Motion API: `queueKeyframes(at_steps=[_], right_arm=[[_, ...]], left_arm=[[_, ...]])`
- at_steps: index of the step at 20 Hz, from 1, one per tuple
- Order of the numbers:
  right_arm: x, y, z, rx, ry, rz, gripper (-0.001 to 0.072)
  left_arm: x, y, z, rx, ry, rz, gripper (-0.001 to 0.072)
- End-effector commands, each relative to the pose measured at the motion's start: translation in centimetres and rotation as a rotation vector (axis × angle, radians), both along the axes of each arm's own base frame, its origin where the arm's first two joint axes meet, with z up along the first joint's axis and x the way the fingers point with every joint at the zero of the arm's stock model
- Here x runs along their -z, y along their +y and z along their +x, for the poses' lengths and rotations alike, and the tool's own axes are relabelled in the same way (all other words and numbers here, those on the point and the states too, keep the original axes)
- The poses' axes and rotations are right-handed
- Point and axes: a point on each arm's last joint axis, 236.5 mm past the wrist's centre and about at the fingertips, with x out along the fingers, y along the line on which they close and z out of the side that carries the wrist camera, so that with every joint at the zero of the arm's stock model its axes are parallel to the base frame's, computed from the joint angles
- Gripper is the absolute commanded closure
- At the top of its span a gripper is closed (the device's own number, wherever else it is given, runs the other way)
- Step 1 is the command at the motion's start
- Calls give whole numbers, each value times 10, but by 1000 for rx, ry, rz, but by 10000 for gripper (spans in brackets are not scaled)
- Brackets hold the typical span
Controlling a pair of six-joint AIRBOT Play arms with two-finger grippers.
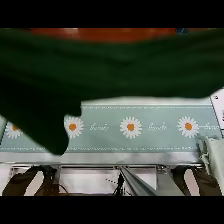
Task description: Fold the shirts.
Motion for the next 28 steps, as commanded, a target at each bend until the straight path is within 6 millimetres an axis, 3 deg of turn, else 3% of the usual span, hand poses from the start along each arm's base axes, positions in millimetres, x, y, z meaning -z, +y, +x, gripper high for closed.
queueKeyframes(at_steps=[1,3,5,7,10,12,14,17,19,21,24,28], right_arm=[[75,-7,-32,12,354,-42,686],[116,-15,-44,7,577,-35,686],[131,-16,-32,-15,656,14,687],[159,-19,-16,-47,763,65,686],[222,-26,6,-89,980,154,686],[267,-18,20,-153,1125,132,687],[304,-6,54,-217,1167,38,686],[346,-1,131,-174,1060,26,686],[359,-2,173,-107,971,103,686],[365,-9,204,-14,901,177,686],[385,-11,221,26,901,223,685],[418,-3,219,12,991,269,682]], left_arm=[[24,17,-23,-87,120,37,673],[35,18,-15,-95,173,17,673],[68,18,-4,-81,288,-1,673],[117,19,6,-61,450,-13,673],[204,17,18,-22,696,-38,674],[253,17,31,-29,803,-74,673],[289,16,44,-7,879,-94,673],[321,19,66,46,955,-83,673],[334,22,87,43,966,-88,673],[346,29,124,-10,919,-103,673],[375,38,165,-74,873,-114,672],[424,35,160,-60,1030,-130,672]])
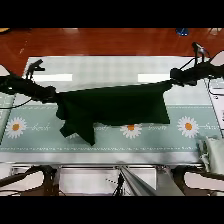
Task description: Fold the shirts.
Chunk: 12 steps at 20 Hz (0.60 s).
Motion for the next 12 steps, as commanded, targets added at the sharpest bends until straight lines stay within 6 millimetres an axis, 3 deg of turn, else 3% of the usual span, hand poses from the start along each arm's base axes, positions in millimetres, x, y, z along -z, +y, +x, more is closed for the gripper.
queueKeyframes(at_steps=[1,2,3,4,5,7,9,11,12], right_arm=[[24,2,10,29,27,28,677],[23,1,11,23,20,19,565],[20,-2,10,10,10,12,451],[13,-6,7,-17,1,0,353],[5,-11,2,-51,-1,-13,329],[-13,-35,-18,-90,30,-76,328],[-21,-76,-48,-96,98,-207,328],[-21,-111,-75,-70,180,-281,319],[-21,-115,-79,-39,178,-245,319]], left_arm=[[37,-1,4,2,84,-10,666],[39,0,5,0,88,-10,570],[37,3,7,-7,82,-9,423],[31,7,7,-9,81,-11,224],[24,15,5,-22,106,-8,48],[18,44,-14,-49,206,57,47],[18,70,-37,-96,290,105,49],[18,77,-51,-147,317,88,48],[21,76,-63,-153,336,81,49]])
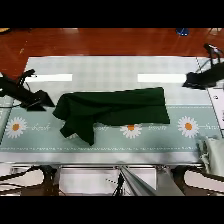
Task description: Fold the shirts.
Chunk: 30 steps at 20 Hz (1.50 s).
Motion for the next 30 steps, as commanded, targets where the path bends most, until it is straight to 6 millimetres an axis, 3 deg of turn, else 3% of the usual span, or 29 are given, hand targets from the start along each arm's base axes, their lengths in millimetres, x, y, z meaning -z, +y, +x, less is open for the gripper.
queueKeyframes(at_steps=[1,4,8,10,14,15,19,20,21,24,25,26,28,30], right_arm=[[0,-36,-38,41,86,-21,319],[15,-32,-47,55,101,66,319],[31,-16,-57,23,126,132,319],[32,-12,-56,21,123,149,319],[30,-7,-53,22,108,172,319],[29,-6,-52,23,107,178,319],[28,-2,-53,24,109,196,319],[28,-1,-54,24,115,198,319],[28,-1,-55,22,120,200,319],[28,0,-58,17,133,202,319],[28,0,-59,17,133,202,319],[28,0,-58,17,132,201,319],[28,0,-58,18,130,200,319],[29,-2,-58,17,133,191,319]], left_arm=[[5,11,-41,-38,99,4,49],[27,-4,-81,16,155,-41,49],[60,-26,-101,14,156,-110,49],[72,-32,-96,9,106,-119,49],[74,-52,-71,2,0,-152,55],[75,-56,-67,8,-15,-147,104],[84,-69,-63,59,-37,-118,113],[87,-72,-66,70,-18,-125,273],[90,-74,-70,79,4,-133,378],[94,-76,-80,90,61,-156,380],[94,-74,-83,106,64,-153,448],[93,-75,-85,118,68,-156,565],[93,-75,-86,121,71,-160,671],[92,-76,-87,124,75,-163,672]])
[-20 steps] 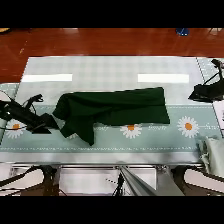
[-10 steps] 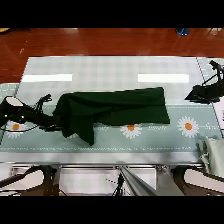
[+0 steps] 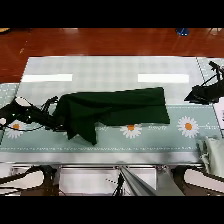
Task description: Fold the shirts.
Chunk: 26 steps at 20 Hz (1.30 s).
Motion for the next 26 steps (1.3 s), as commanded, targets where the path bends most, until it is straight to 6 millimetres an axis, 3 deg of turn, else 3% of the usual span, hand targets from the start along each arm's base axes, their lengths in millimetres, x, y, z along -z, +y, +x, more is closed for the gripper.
queueKeyframes(at_steps=[1,2,3,4,7,12,15,20,24,25,26], right_arm=[[2,-5,-3,-5,11,-25,318],[4,-10,-5,-8,19,-44,309],[5,-12,-6,-7,20,-44,241],[8,-13,-7,10,18,-26,222],[23,-8,-12,94,14,77,222],[56,26,-11,165,-7,242,222],[81,35,-24,188,59,277,222],[98,59,-43,137,109,296,225],[121,83,-43,154,142,204,228],[123,88,-41,154,143,186,312],[123,93,-40,137,138,181,469]], left_arm=[[-1,-1,-4,16,13,-6,673],[-1,-1,-5,18,16,-8,673],[-2,-1,-7,22,21,-12,673],[-3,-2,-8,26,27,-16,673],[-5,-3,-10,35,33,-24,673],[-5,-3,-11,45,32,-29,673],[-6,-4,-13,47,36,-32,673],[-6,-3,-12,52,28,-31,673],[-6,-4,-12,51,29,-32,673],[-6,-4,-12,52,29,-32,673],[-6,-3,-12,52,29,-32,673]])
